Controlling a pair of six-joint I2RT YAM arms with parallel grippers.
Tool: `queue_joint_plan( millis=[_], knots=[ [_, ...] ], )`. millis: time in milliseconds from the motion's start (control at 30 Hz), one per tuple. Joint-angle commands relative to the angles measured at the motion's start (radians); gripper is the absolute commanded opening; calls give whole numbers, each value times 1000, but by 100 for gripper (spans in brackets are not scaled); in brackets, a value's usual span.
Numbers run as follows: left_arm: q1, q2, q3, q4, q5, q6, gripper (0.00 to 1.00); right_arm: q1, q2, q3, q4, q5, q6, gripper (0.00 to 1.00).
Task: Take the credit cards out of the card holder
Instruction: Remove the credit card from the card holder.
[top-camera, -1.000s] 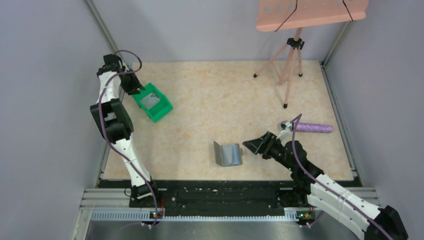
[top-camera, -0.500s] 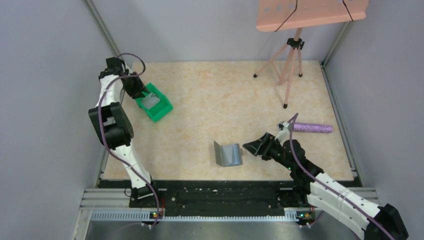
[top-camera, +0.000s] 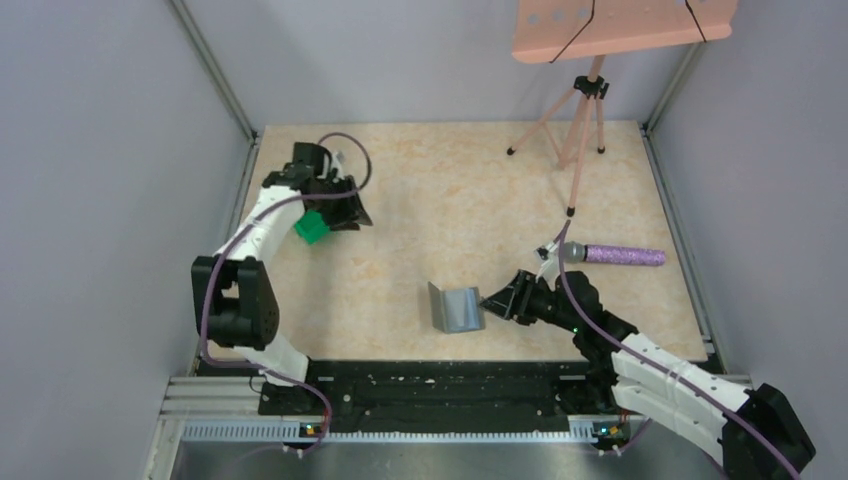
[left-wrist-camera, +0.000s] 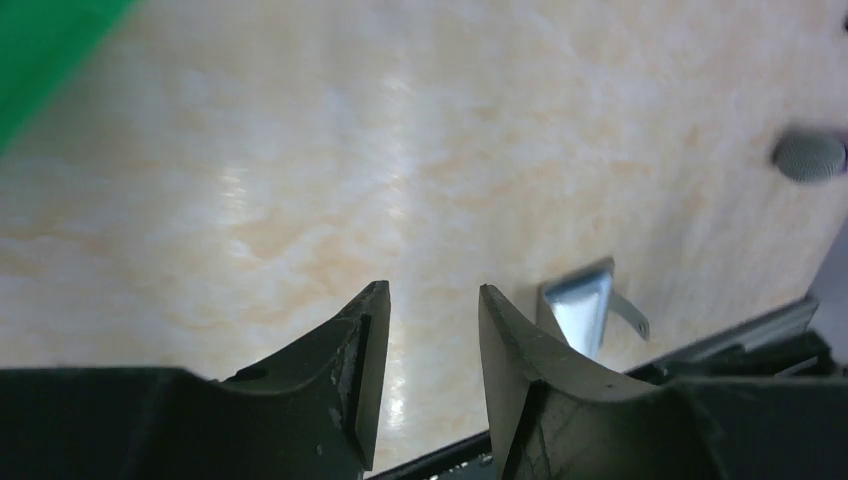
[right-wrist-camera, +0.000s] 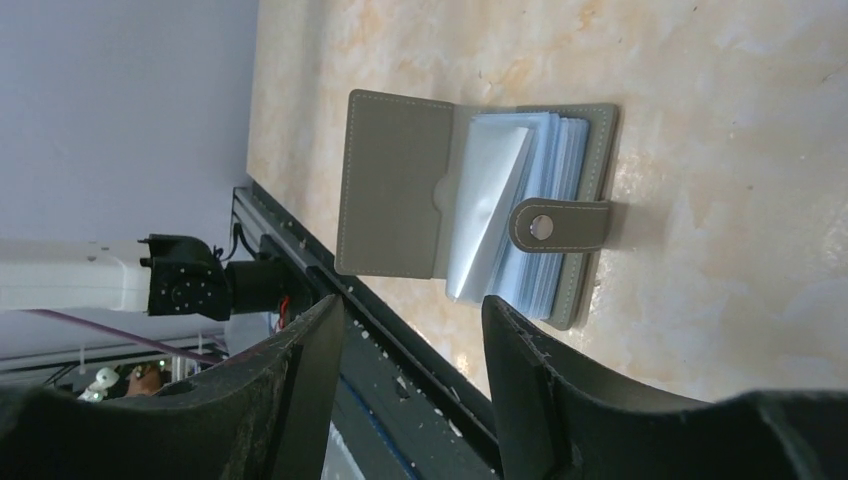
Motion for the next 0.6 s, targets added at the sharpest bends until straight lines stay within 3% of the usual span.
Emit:
queue_joint_plan(
  millis=[0, 333, 567],
  knots=[
    [-175, -186, -169, 158, 27, -71, 44, -7, 41, 69, 26, -53, -9, 54],
    [-517, -344, -587, 575, 70, -282, 49, 36, 142, 72, 85, -15, 2, 58],
    [-641, -251, -596, 674, 57, -311, 50, 129, 299, 119, 149, 70, -20, 59]
  ],
)
